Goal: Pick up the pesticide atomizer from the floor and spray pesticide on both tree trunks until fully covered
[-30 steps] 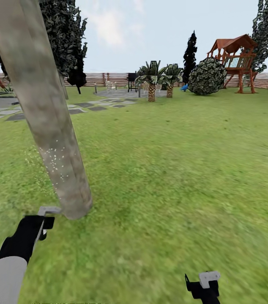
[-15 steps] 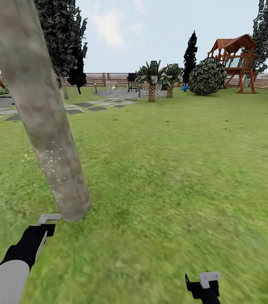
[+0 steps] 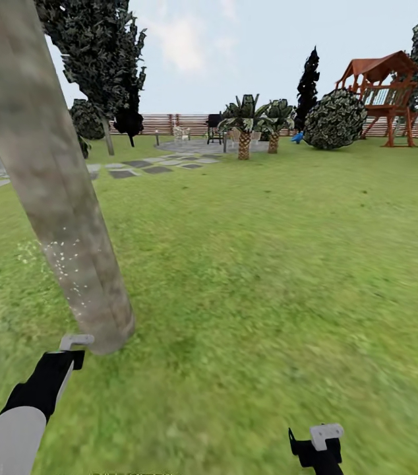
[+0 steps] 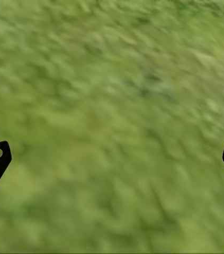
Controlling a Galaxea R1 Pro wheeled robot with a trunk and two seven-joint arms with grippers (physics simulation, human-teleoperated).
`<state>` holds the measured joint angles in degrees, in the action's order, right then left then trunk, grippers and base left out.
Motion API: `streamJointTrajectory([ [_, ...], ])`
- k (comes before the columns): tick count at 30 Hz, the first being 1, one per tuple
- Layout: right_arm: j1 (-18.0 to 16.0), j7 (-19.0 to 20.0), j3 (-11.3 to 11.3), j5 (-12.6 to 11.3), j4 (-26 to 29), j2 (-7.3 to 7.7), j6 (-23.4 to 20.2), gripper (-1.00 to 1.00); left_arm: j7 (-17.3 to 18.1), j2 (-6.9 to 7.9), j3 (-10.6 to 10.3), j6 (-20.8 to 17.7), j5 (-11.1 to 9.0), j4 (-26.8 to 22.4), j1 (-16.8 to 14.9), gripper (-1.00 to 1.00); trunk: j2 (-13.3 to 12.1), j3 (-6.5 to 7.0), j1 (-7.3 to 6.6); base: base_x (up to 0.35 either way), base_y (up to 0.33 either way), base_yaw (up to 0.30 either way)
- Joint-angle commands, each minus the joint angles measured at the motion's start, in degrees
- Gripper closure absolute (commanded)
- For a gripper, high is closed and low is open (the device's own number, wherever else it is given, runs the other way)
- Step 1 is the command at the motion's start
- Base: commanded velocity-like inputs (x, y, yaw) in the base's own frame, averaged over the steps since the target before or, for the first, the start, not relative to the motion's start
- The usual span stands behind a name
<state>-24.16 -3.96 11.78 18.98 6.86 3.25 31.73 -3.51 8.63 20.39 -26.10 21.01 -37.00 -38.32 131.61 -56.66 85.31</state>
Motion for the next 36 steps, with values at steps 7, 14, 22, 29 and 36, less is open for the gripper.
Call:
streamJointTrajectory([
  [7, -0.01, 0.00, 0.00, 0.00, -0.01, 0.00, 0.00, -1.00, 0.06, 0.10, -0.07, -0.19, 0.07, 0.16, -0.02, 1.00, 0.00, 0.00, 0.00, 0.002, -0.274, 0.276],
  [14, 0.03, 0.01, 0.00, 0.00, 0.00, 0.00, 0.00, -1.00, 0.20, -0.72, -0.51, -0.27, 0.12, 0.32, 0.00, 1.00, 0.00, 0.00, 0.00, 0.096, -0.270, 0.277],
  [22, 0.01, 0.01, 0.00, -0.01, 0.00, 0.00, 0.00, -1.00, 0.20, -1.42, -0.53, -0.27, 0.09, 0.35, 0.00, 1.00, 0.00, 0.00, 0.00, 0.179, -0.244, 0.277],
  [29, 0.04, 0.01, 0.00, -0.01, 0.00, 0.00, 0.00, -1.00, 0.26, -0.84, -0.22, -0.27, 0.16, 0.26, -0.02, 1.00, 0.00, 0.00, 0.00, 0.191, -0.235, 0.058],
  [36, 0.00, 0.01, 0.00, -0.01, 0.00, 0.00, 0.00, -1.00, 0.24, -1.38, -0.52, -0.18, 0.17, 0.31, 0.00, 1.00, 0.00, 0.00, 0.00, 0.164, -0.241, 0.000],
])
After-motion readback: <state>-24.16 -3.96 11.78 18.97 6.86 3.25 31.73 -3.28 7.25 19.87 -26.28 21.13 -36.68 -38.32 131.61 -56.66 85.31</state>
